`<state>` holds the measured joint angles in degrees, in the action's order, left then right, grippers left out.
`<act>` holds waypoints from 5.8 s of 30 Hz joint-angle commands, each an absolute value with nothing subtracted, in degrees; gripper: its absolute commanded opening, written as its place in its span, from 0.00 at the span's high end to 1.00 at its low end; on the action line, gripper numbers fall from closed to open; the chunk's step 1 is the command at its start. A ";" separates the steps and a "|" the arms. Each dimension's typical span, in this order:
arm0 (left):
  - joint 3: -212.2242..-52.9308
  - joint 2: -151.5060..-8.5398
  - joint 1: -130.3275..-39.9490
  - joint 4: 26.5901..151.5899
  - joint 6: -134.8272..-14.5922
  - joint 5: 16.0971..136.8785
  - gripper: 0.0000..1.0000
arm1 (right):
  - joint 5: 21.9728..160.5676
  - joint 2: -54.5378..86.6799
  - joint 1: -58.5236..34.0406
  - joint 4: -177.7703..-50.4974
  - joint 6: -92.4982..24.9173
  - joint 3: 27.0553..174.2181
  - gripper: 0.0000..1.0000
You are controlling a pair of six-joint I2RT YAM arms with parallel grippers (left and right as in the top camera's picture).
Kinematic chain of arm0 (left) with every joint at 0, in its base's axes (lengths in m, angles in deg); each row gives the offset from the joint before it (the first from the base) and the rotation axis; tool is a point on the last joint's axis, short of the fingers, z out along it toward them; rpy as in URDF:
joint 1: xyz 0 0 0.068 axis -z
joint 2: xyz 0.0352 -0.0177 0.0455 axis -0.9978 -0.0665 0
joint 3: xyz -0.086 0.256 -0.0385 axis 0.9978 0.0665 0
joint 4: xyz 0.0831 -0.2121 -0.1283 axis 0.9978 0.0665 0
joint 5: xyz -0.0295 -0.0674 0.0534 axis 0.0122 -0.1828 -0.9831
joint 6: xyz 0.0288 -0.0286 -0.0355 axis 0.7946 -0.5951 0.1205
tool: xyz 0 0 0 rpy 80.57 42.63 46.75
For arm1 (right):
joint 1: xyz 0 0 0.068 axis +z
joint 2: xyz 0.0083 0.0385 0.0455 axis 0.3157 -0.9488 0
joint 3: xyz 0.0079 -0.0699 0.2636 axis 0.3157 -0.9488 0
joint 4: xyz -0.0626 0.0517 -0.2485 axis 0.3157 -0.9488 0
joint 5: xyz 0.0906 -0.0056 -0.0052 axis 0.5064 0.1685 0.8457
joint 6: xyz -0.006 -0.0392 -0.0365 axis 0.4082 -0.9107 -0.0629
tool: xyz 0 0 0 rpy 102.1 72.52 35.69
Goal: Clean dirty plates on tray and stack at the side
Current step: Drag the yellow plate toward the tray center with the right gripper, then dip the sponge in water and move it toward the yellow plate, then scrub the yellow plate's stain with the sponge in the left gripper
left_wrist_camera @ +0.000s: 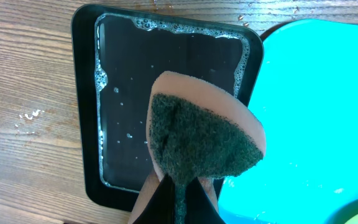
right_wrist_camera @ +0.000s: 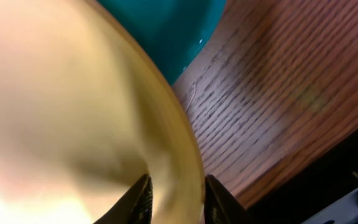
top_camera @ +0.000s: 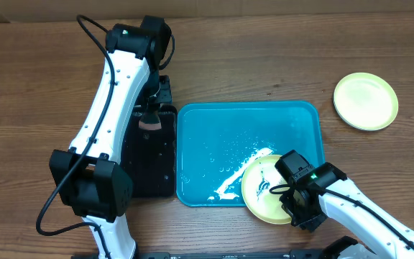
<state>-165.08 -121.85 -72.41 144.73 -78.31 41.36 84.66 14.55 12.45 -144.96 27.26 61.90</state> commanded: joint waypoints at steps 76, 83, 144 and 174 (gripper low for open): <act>-127.11 -107.42 -74.44 112.09 -85.02 44.01 0.96 | 96.46 -0.73 0.95 -116.70 -8.76 76.34 0.96; -127.11 -101.96 -74.37 114.67 -84.34 46.57 0.95 | 96.20 -0.73 0.95 -116.61 -8.76 76.34 0.96; -127.14 -123.86 -61.17 102.13 -83.42 61.01 0.96 | 103.02 -8.49 1.01 -113.10 -13.00 76.32 0.96; -132.60 -128.29 -51.27 96.36 -83.86 64.79 0.96 | 103.02 -8.49 1.01 -115.30 -13.00 76.32 0.96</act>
